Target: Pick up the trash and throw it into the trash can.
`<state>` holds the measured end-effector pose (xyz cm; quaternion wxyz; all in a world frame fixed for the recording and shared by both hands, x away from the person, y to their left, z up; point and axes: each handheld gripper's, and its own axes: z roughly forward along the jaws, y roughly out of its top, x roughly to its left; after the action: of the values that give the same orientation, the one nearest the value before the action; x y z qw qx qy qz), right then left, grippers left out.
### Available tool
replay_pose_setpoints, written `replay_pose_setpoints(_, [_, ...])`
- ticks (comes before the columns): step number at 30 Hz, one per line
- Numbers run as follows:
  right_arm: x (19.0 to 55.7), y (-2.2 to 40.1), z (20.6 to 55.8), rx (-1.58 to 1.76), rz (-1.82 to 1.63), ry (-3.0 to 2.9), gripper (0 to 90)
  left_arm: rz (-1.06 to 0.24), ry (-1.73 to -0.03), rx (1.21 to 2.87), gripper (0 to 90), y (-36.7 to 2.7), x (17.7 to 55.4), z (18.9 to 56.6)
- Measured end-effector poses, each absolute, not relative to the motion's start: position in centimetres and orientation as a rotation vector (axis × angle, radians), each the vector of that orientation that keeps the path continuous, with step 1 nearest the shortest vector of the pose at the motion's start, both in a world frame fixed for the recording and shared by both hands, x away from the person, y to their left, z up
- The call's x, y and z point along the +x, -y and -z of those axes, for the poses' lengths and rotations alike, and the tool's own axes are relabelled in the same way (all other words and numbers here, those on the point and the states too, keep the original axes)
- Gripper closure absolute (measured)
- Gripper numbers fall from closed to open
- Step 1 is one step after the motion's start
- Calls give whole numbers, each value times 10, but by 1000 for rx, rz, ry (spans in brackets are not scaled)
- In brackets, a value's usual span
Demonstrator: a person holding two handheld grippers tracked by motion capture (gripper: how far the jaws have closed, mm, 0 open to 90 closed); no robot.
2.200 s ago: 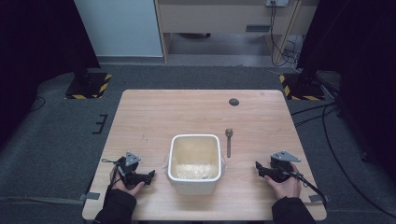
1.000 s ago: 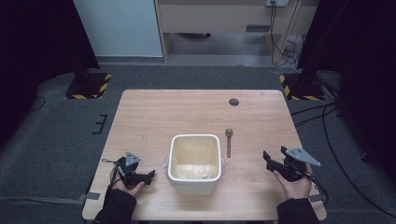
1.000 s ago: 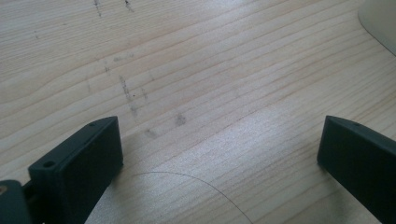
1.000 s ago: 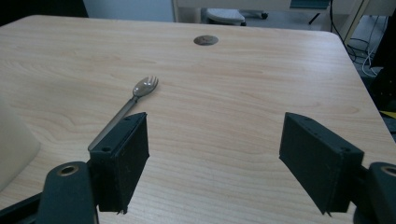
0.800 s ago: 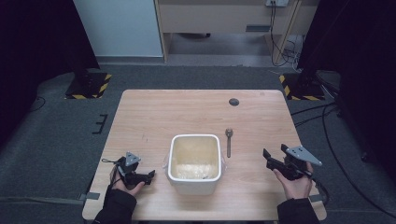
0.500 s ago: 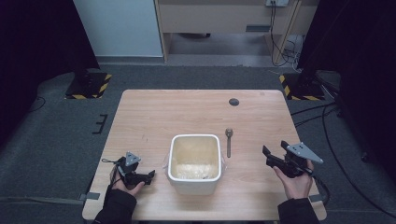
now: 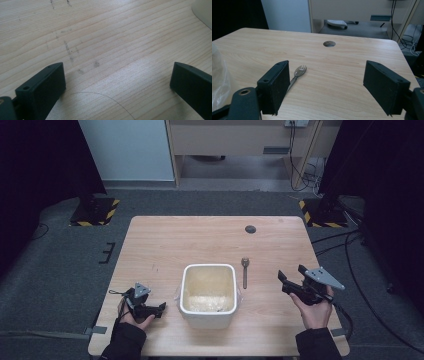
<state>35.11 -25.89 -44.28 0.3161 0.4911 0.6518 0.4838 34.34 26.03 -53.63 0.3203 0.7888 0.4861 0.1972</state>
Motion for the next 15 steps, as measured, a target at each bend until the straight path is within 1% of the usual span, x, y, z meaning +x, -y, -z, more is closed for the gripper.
replay_pose_setpoints(15, [364, 240, 426, 1248, -1305, -1716, 218, -518, -1278, 2073, 0, -260, 343, 536])
